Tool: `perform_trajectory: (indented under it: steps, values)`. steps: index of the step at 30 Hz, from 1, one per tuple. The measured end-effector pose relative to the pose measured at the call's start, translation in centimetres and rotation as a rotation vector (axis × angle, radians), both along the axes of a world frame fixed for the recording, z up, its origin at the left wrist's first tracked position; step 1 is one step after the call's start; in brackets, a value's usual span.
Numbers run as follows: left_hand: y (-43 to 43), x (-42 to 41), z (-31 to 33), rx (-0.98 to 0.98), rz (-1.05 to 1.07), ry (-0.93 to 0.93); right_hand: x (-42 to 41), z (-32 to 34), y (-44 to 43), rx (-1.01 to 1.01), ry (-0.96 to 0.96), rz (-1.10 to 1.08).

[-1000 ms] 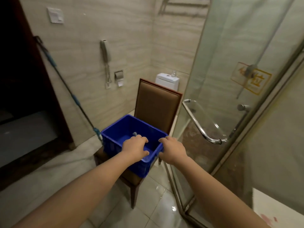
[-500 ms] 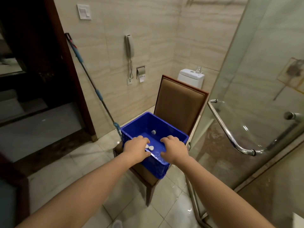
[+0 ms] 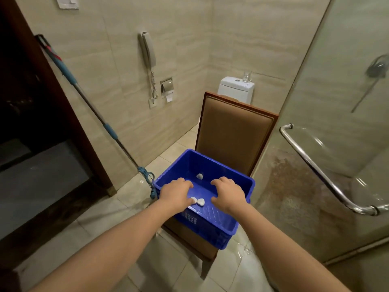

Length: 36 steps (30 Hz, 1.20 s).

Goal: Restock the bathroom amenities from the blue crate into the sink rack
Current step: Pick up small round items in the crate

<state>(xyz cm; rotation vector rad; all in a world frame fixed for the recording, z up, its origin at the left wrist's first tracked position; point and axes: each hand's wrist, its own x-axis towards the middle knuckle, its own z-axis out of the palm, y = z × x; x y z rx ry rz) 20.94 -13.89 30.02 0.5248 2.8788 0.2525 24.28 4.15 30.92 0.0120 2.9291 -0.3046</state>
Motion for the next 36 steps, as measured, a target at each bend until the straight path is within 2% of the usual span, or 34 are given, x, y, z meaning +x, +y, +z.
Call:
perform_trajectory:
  steps: [15, 27, 36]
  values:
    - [-1.4, -10.3, -6.6, 0.008, -0.059, -0.196, -8.2, -6.8, -1.3, -0.048, -0.168, -0.076]
    - [2.0, -19.7, -16.7, -0.048, -0.035, -0.448, -17.4, -16.5, 2.1, -0.147, -0.403, -0.151]
    - [3.6, -23.7, -25.5, -0.043, 0.044, -0.617, -21.8, -25.9, 2.8, -0.2, -0.537, -0.202]
